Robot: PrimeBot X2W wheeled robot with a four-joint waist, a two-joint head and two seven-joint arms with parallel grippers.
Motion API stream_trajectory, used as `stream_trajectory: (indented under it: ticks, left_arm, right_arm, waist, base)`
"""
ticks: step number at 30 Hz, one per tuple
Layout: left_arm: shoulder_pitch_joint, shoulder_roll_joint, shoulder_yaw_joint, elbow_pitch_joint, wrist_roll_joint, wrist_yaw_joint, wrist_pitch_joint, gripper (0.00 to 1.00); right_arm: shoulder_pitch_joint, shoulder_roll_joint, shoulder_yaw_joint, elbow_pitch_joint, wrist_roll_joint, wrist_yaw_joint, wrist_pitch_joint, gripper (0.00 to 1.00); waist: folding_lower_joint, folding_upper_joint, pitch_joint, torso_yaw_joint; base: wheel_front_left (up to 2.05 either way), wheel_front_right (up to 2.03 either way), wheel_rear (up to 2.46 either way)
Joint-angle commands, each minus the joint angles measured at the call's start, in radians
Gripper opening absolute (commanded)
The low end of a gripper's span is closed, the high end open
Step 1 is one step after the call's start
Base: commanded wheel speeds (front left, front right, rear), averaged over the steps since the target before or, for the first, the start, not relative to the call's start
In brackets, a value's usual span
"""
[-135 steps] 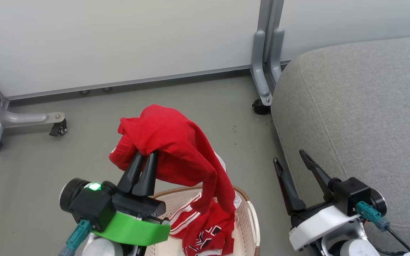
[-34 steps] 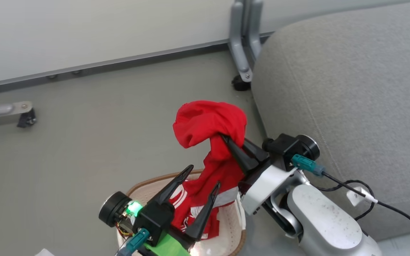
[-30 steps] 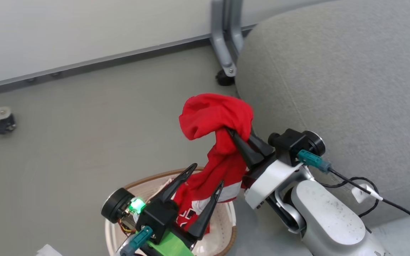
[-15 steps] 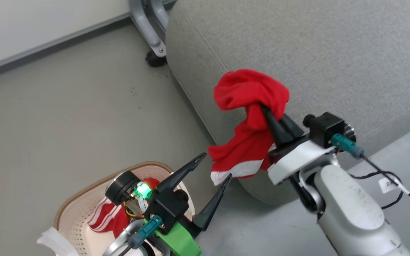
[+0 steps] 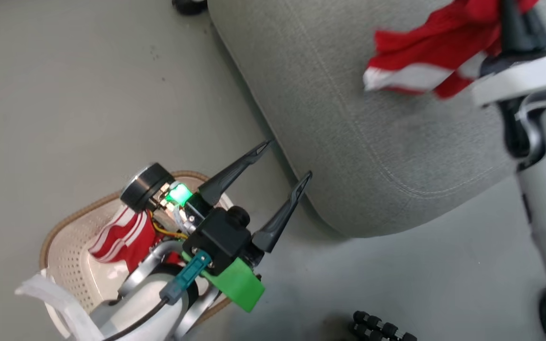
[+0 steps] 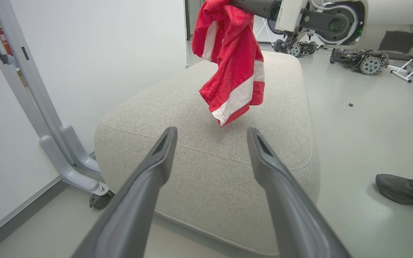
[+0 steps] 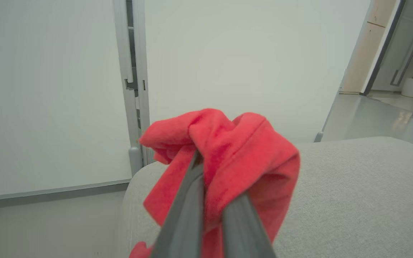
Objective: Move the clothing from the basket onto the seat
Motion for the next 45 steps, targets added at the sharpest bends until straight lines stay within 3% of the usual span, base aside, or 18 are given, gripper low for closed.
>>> stream_trajectory:
  ticks: [1, 7, 8, 9, 10, 17, 27, 37, 45]
  left_arm:
    - [-0.032, 0.011, 0.0, -0.004, 0.007, -0.006, -0.001, 1.0]
    - [-0.099, 0.01, -0.021, -0.002, 0.026, -0.022, -0.006, 1.0]
    - [-0.106, 0.01, -0.023, 0.001, 0.026, -0.024, -0.01, 1.0]
    - [-0.11, 0.009, -0.026, 0.004, 0.027, -0.025, -0.011, 1.0]
    - [-0.117, 0.008, -0.03, 0.007, 0.028, -0.027, -0.013, 1.0]
    - [-0.131, -0.011, -0.04, 0.031, 0.022, -0.019, -0.038, 1.0]
    - [-0.068, -0.022, -0.019, 0.08, -0.002, 0.035, -0.097, 1.0]
    - [0.027, -0.047, 0.036, 0.157, -0.067, 0.103, -0.223, 1.0]
    - [0.101, -0.059, 0.113, 0.218, -0.119, 0.165, -0.282, 1.0]
  right_arm:
    - [-0.038, -0.016, -0.021, 0.008, -0.01, 0.0, -0.005, 0.0]
    - [-0.133, -0.081, -0.126, 0.083, -0.026, 0.0, -0.004, 0.0]
    - [-0.136, -0.083, -0.139, 0.115, -0.029, 0.0, -0.004, 0.12]
    - [-0.142, -0.088, -0.15, 0.13, -0.033, 0.0, -0.004, 0.4]
    - [-0.151, -0.091, -0.166, 0.149, -0.036, 0.0, -0.004, 1.0]
    - [-0.074, -0.054, -0.277, 0.168, -0.077, 0.0, -0.004, 1.0]
    - [0.137, 0.068, -0.345, 0.009, -0.151, 0.0, -0.004, 1.0]
    - [0.364, 0.162, -0.243, -0.199, -0.224, 0.0, -0.004, 1.0]
    - [0.511, 0.186, -0.123, -0.317, -0.257, 0.0, -0.004, 1.0]
  waist:
    - [-0.0001, -0.0001, 0.117, 0.077]
    - [-0.0001, -0.0001, 0.191, 0.14]
    - [-0.0001, -0.0001, 0.199, 0.148]
    - [-0.0001, -0.0001, 0.206, 0.154]
    - [-0.0001, -0.0001, 0.213, 0.162]
    - [-0.0001, -0.0001, 0.219, 0.197]
    - [-0.0001, -0.0001, 0.128, 0.195]
    - [-0.0001, -0.0001, -0.024, 0.233]
    - [-0.0001, -0.0001, -0.13, 0.312]
  base:
    - [0.0, 0.0, 0.0]
    - [0.0, 0.0, 0.0]
    - [0.0, 0.0, 0.0]
    - [0.0, 0.0, 0.0]
    - [0.0, 0.0, 0.0]
    - [0.0, 0.0, 0.0]
    - [0.0, 0.0, 0.0]
    - [0.0, 0.0, 0.0]
    - [0.0, 0.0, 0.0]
